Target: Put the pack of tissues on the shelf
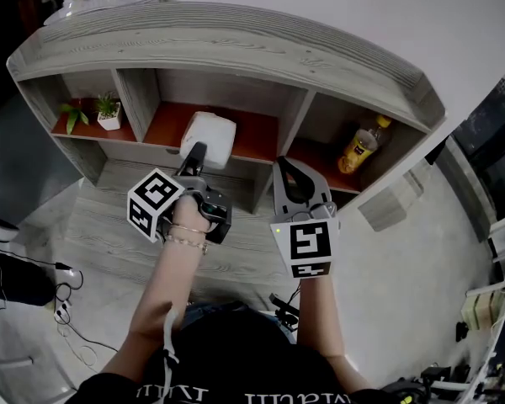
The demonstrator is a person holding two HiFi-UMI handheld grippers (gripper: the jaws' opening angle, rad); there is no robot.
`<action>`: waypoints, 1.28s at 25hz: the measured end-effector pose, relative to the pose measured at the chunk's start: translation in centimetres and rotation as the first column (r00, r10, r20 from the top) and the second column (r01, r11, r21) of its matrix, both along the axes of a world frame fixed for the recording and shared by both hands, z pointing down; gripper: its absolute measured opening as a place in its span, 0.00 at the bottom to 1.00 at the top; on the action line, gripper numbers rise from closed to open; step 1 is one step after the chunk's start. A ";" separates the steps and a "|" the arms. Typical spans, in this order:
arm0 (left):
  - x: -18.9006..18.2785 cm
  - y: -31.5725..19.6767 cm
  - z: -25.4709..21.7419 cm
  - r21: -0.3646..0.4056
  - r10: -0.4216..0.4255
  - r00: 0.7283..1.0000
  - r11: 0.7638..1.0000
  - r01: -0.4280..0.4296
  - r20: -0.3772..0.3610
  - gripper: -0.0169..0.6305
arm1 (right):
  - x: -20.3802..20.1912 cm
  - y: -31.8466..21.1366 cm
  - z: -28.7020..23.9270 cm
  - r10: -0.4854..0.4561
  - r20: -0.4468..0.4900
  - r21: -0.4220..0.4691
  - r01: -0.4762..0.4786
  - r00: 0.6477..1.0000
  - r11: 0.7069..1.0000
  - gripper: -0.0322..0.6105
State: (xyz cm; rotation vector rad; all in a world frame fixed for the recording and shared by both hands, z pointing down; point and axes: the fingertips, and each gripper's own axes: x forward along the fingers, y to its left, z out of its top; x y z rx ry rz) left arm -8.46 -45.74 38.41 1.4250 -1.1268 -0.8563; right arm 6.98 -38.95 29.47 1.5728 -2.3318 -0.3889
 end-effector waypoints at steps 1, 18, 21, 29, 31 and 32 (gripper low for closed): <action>0.0 -0.2 0.1 0.004 -0.007 1.000 1.000 0.007 0.004 0.44 | 0.0 0.0 0.1 -0.002 0.000 -0.003 0.002 1.000 1.000 0.08; 0.9 -3.6 -0.8 0.050 -0.032 0.999 0.998 0.031 0.017 0.49 | 1.4 -0.2 0.8 0.030 -0.015 -0.030 -0.031 0.999 0.999 0.08; 0.4 -3.1 -1.3 0.078 -0.040 0.999 0.996 0.039 0.015 0.49 | 1.4 -0.1 0.9 0.033 -0.014 -0.032 -0.034 0.999 0.999 0.08; -1.1 -0.1 -2.4 0.135 -0.044 0.999 0.990 0.044 -0.002 0.53 | -0.4 0.6 1.4 0.001 -0.013 -0.042 -0.002 1.000 0.999 0.08; -1.3 0.7 -2.6 0.145 -0.038 0.999 0.989 0.036 0.010 0.53 | -0.8 0.8 1.6 -0.007 -0.012 -0.046 0.006 1.000 0.999 0.08; -1.3 1.0 -2.5 0.146 -0.032 0.999 0.989 0.030 0.017 0.53 | -0.9 0.9 1.7 -0.009 -0.010 -0.048 0.008 1.000 0.999 0.08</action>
